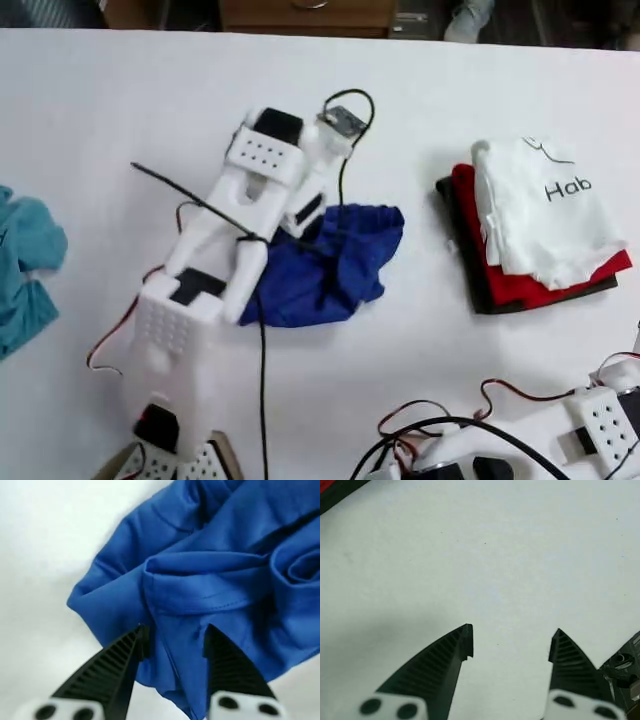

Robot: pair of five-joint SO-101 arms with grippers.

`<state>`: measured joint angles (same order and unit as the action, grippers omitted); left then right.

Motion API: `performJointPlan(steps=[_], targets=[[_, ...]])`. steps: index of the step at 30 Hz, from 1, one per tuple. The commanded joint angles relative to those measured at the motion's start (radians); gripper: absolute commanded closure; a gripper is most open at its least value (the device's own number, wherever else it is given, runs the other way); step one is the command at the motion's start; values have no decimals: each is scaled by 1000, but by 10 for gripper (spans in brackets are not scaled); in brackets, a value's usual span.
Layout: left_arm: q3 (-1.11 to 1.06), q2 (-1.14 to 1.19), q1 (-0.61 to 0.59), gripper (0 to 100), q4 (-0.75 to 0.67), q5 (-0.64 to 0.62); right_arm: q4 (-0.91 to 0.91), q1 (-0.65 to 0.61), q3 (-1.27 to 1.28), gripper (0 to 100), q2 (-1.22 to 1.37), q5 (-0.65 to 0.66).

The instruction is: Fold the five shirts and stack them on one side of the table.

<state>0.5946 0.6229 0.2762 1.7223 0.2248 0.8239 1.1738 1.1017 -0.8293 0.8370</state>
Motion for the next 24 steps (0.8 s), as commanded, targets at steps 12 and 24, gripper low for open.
performJointPlan(steps=[12, 24], targets=[[-4, 21, -3, 770, -130, 28, -10, -2, -3, 745, -25, 2], [4, 61, 68, 924, -110, 37, -10, -4, -3, 745, -25, 3]])
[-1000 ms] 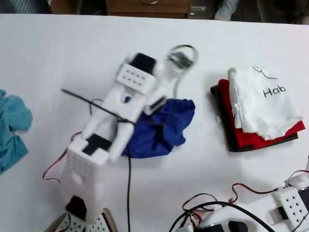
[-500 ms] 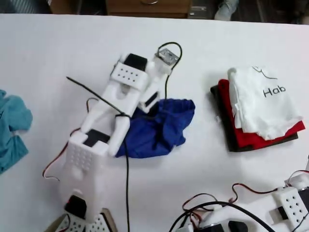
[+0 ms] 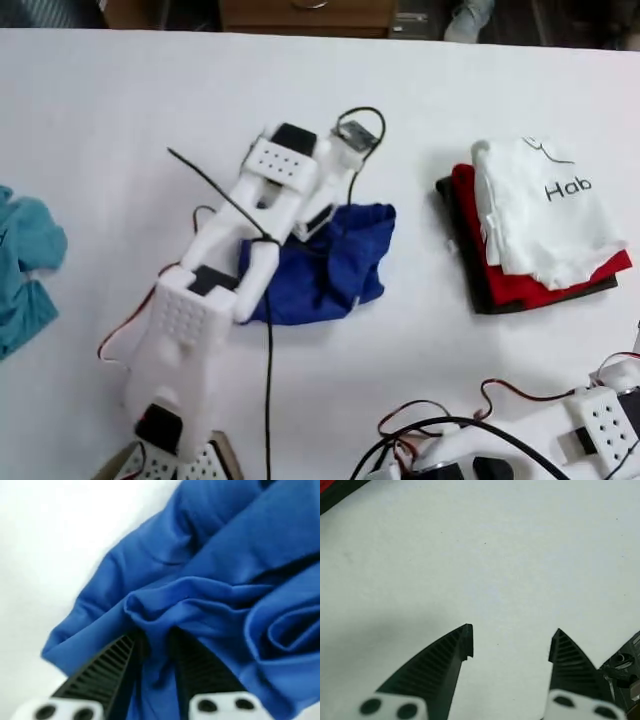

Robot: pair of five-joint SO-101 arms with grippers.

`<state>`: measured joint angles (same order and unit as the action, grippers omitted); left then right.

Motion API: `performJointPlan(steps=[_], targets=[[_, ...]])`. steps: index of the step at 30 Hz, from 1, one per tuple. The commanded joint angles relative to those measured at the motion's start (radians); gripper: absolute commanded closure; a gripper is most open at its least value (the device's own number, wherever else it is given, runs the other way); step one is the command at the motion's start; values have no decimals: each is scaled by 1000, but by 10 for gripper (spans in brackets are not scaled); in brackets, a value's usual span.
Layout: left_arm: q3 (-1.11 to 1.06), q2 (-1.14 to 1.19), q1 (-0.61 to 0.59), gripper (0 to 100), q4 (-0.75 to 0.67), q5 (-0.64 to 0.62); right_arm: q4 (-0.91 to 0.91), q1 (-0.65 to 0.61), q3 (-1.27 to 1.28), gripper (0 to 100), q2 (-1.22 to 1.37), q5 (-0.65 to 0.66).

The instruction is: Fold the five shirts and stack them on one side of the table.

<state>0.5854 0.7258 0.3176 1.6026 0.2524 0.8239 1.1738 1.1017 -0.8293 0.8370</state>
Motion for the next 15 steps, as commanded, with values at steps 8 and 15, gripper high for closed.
performJointPlan(steps=[8, 15], targets=[[13, -190, 115, 923, 91, 12, -8, -4, -3, 745, -25, 2], [5, -290, 176, 922, 158, 12, -8, -4, -3, 745, -25, 0]])
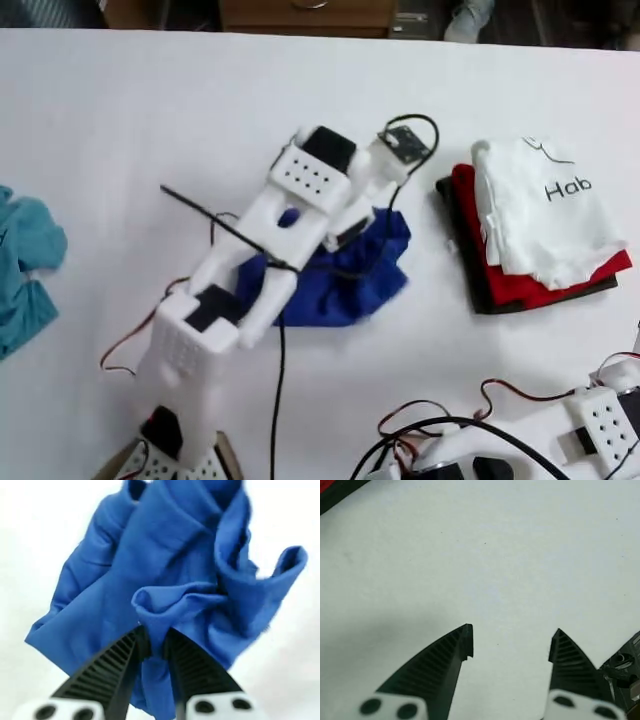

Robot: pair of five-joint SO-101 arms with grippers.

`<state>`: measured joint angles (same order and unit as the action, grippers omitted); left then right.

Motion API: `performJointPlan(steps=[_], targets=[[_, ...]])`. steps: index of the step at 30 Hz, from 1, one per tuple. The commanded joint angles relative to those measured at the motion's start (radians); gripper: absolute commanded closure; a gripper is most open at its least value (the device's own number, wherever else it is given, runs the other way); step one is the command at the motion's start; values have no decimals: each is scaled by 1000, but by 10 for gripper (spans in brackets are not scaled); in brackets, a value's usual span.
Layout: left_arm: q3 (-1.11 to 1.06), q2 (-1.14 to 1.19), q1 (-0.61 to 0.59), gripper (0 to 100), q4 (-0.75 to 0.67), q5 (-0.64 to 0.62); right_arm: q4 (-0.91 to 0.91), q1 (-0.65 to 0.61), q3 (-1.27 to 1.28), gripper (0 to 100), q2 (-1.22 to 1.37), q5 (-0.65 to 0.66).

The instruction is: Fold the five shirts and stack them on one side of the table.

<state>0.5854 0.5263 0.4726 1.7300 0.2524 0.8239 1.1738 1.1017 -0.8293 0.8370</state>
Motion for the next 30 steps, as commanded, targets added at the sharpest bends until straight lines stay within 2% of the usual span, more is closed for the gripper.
performJointPlan(steps=[1, 9, 16, 20, 30], targets=[[5, -95, 29, 922, 38, 11, -8, -4, -3, 745, -25, 0], [4, -97, 75, 919, 51, 11, -8, -4, -3, 745, -25, 2], [4, -98, 123, 788, 51, 46, -8, -2, -3, 745, -25, 3], [13, -100, 120, 775, 51, 64, -8, -2, -3, 745, -25, 5], [13, -226, -107, 778, 23, 68, -12, -2, -3, 745, -25, 5]])
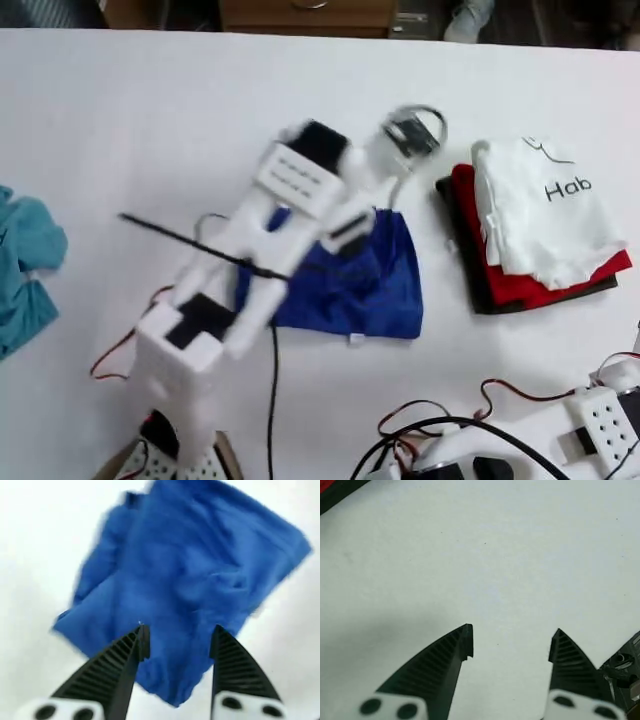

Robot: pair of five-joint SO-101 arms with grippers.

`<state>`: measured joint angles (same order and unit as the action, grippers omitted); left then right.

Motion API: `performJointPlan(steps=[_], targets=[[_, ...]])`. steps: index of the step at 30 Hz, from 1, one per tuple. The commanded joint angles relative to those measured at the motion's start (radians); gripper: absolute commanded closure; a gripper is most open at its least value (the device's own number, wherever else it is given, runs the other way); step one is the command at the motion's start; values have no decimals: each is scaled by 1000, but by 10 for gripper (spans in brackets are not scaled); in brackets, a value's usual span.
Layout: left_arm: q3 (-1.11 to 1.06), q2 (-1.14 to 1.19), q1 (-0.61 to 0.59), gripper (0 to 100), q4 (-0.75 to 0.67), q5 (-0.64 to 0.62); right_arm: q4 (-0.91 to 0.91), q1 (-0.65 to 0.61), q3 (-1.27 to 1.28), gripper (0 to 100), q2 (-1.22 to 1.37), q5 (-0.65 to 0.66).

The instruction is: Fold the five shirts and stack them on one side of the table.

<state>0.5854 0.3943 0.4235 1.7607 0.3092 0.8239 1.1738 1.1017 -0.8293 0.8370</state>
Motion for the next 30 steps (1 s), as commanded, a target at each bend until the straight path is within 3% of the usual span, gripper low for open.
performJointPlan(steps=[1, 4, 13, 22, 25, 30], targets=[[4, -97, -71, 778, -18, 11, -12, -2, -3, 745, -25, 5], [-13, -55, -77, 778, -26, 11, -13, -2, -5, 745, -25, 5], [-111, 118, 81, 778, -100, 5, -13, -4, -5, 745, -25, 5], [-73, 18, 195, 778, -25, 9, -12, -2, -5, 745, -25, -2], [-64, -17, 150, 778, -32, 12, -12, -2, -5, 745, -25, -2], [-71, -12, -80, 778, -129, 14, -8, -2, -5, 745, -25, 0]])
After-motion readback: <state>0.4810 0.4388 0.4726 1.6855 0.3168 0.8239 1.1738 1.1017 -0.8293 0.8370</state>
